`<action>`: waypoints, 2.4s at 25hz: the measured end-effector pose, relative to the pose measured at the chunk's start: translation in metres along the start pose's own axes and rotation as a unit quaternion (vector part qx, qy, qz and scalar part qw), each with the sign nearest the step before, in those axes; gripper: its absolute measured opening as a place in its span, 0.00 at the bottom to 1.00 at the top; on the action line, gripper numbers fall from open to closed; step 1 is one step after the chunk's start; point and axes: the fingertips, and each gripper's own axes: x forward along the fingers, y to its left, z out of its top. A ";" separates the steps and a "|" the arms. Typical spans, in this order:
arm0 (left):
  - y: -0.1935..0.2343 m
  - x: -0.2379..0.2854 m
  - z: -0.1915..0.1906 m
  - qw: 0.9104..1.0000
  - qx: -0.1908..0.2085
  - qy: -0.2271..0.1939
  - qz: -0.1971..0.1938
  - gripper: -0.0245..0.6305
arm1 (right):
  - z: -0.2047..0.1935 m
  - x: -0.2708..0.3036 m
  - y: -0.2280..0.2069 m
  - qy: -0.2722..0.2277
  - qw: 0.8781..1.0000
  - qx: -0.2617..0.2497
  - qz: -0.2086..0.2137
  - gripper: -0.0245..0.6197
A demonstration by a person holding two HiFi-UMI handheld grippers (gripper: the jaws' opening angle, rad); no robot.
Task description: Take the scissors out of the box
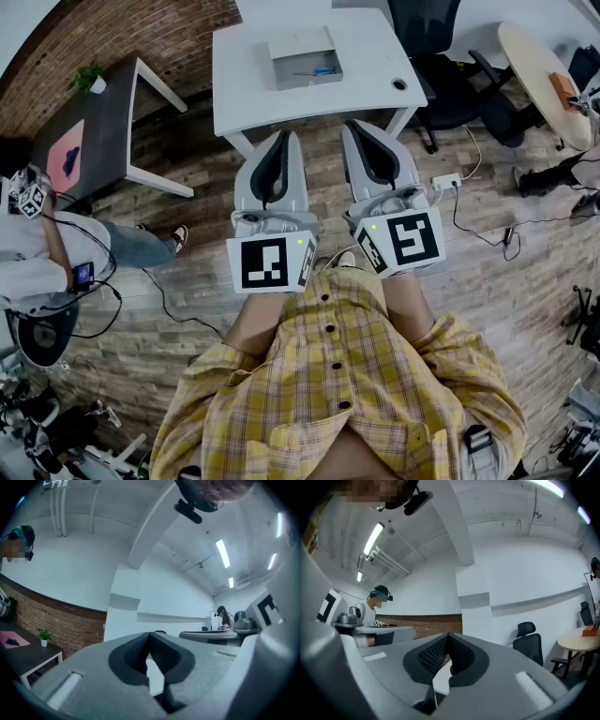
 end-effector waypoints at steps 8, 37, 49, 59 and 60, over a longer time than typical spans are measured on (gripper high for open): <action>-0.028 0.010 -0.010 1.000 0.000 0.005 0.014 0.04 | -0.006 -0.018 -0.032 0.002 1.000 0.025 0.006 0.05; 0.031 0.157 -0.072 0.999 -0.025 0.035 0.033 0.04 | -0.063 0.121 -0.112 0.048 0.997 0.048 0.042 0.05; 0.141 0.268 -0.076 0.998 -0.053 0.045 0.001 0.04 | -0.069 0.268 -0.130 0.064 0.997 0.032 -0.004 0.05; 0.187 0.324 -0.095 0.995 -0.065 0.069 -0.036 0.04 | -0.088 0.334 -0.144 0.087 0.994 0.033 -0.055 0.05; 0.187 0.328 -0.098 0.995 -0.064 0.072 -0.038 0.04 | -0.090 0.337 -0.146 0.089 0.994 0.032 -0.057 0.05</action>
